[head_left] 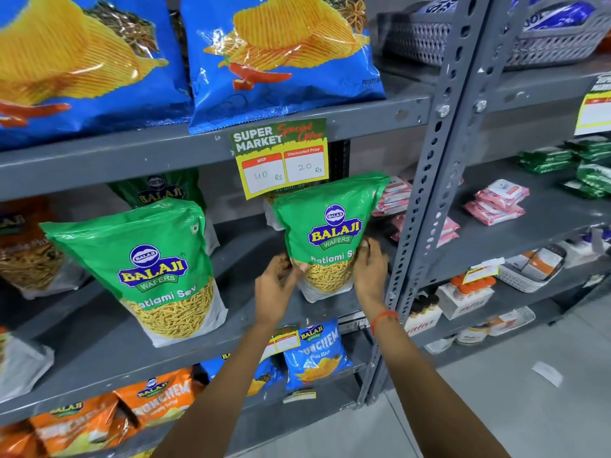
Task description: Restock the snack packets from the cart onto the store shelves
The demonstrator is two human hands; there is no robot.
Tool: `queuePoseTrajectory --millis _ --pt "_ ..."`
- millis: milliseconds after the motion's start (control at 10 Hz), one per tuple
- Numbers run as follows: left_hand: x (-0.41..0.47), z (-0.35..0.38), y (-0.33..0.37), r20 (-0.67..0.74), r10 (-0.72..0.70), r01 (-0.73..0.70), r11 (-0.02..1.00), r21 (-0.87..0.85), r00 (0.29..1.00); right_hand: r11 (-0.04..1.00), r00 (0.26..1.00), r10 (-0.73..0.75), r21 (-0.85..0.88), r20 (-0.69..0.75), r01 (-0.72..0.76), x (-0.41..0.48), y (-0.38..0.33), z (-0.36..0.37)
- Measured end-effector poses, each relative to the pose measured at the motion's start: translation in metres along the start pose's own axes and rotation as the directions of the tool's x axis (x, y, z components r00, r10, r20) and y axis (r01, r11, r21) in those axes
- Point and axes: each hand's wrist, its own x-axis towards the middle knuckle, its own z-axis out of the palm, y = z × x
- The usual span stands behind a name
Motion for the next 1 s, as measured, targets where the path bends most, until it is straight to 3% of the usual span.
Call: queuePoseTrajectory --millis 100,200,800,900,1000 --pt "-0.003 0.008 -0.019 0.212 -0.107 0.090 0.992 0.084 0.972 0.992 0.983 0.082 0.086 0.166 -0.097 -0.012 0.018 0.002" --pt "-0.001 0.014 -0.026 0.234 -0.171 0.158 0.985 0.072 0.957 0.961 0.943 0.140 0.186 0.301 -0.202 -0.018 0.023 0.001" --pt "-0.006 0.001 -0.008 0.297 -0.194 0.150 0.975 0.166 0.935 0.933 0.903 0.246 0.165 0.353 -0.319 -0.036 0.010 0.001" --pt "-0.014 -0.016 -0.003 0.350 -0.139 0.075 0.979 0.192 0.926 0.937 0.943 0.285 0.160 0.171 -0.312 -0.053 0.005 0.008" --pt "-0.022 -0.041 -0.001 0.332 -0.063 -0.037 0.958 0.285 0.941 0.981 0.953 0.193 0.033 -0.235 -0.191 -0.086 -0.013 0.021"
